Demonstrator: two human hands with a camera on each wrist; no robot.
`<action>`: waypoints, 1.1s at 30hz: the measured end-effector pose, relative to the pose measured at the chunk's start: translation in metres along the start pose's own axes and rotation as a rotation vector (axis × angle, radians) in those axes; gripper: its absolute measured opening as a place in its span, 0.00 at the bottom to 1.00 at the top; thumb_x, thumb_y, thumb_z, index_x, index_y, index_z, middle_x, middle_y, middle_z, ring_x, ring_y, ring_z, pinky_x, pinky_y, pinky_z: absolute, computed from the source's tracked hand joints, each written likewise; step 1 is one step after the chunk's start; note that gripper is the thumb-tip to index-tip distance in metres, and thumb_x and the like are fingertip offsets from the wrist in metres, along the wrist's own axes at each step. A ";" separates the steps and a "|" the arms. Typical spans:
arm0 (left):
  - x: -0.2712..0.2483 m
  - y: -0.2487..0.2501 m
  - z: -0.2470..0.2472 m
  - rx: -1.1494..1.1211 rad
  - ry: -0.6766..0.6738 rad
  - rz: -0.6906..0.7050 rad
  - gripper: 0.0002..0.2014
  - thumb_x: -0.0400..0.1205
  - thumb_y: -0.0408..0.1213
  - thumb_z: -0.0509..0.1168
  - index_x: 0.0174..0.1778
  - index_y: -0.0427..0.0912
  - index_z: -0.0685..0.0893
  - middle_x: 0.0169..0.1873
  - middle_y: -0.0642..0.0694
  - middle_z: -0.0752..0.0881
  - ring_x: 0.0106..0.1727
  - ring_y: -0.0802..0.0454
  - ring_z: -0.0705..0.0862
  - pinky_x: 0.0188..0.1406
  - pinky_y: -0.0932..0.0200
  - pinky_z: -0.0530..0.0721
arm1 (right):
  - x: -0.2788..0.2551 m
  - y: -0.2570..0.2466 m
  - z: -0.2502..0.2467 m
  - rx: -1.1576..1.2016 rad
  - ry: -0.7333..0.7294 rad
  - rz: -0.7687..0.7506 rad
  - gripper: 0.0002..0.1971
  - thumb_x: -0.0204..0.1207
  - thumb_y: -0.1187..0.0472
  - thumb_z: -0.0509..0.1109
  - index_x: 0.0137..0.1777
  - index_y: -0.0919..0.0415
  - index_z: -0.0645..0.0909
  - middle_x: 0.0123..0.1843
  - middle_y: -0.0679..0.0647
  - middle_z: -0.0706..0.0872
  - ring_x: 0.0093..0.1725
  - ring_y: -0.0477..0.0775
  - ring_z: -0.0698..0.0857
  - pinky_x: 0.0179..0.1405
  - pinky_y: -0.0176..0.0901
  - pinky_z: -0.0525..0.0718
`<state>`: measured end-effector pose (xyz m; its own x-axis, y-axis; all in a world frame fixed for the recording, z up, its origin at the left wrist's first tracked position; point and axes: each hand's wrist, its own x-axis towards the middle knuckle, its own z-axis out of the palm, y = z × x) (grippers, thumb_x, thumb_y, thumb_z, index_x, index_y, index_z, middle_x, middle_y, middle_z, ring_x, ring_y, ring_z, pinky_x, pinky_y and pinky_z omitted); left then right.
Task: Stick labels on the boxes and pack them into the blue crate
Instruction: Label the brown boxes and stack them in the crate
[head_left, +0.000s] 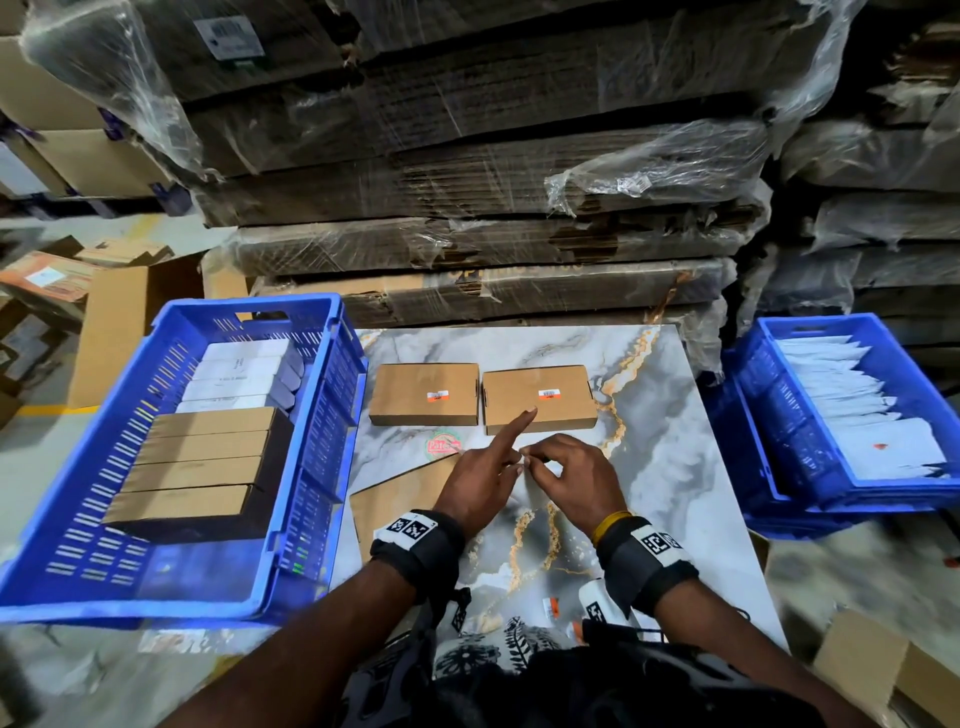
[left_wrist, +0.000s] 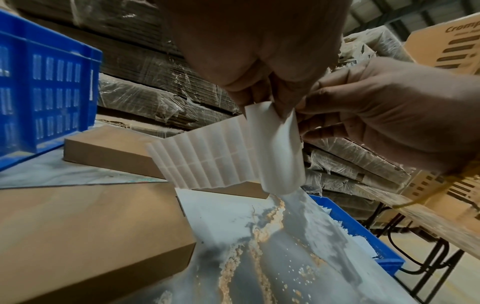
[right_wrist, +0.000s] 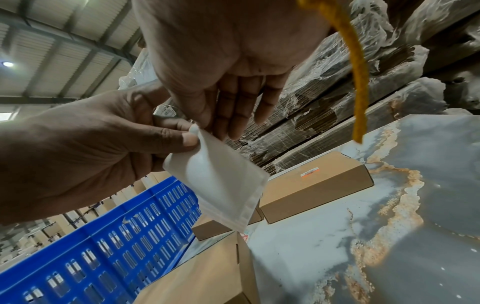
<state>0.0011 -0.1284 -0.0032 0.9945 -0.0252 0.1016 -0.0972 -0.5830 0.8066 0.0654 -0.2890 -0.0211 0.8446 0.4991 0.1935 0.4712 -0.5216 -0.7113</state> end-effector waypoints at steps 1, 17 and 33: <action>-0.001 -0.001 -0.001 -0.013 0.011 0.004 0.38 0.83 0.29 0.61 0.83 0.65 0.58 0.36 0.52 0.86 0.37 0.49 0.83 0.47 0.51 0.85 | 0.000 0.001 0.000 0.062 -0.015 0.027 0.10 0.77 0.54 0.72 0.55 0.52 0.89 0.52 0.44 0.88 0.53 0.45 0.86 0.52 0.41 0.84; -0.004 -0.018 0.004 -0.198 0.053 -0.214 0.27 0.80 0.36 0.67 0.74 0.63 0.76 0.39 0.45 0.82 0.40 0.52 0.80 0.43 0.58 0.84 | 0.000 0.009 0.004 0.390 -0.093 0.240 0.07 0.69 0.61 0.81 0.44 0.55 0.86 0.40 0.48 0.89 0.42 0.44 0.86 0.45 0.38 0.84; 0.009 -0.013 0.006 -0.355 0.076 -0.329 0.07 0.81 0.41 0.71 0.50 0.44 0.90 0.44 0.49 0.93 0.47 0.54 0.90 0.51 0.54 0.85 | -0.001 -0.002 -0.005 0.412 0.010 0.260 0.11 0.68 0.61 0.81 0.47 0.49 0.85 0.36 0.49 0.87 0.39 0.46 0.84 0.43 0.42 0.83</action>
<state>0.0119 -0.1258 -0.0159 0.9702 0.1813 -0.1604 0.2014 -0.2364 0.9506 0.0653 -0.2922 -0.0165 0.9244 0.3809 -0.0211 0.1060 -0.3096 -0.9450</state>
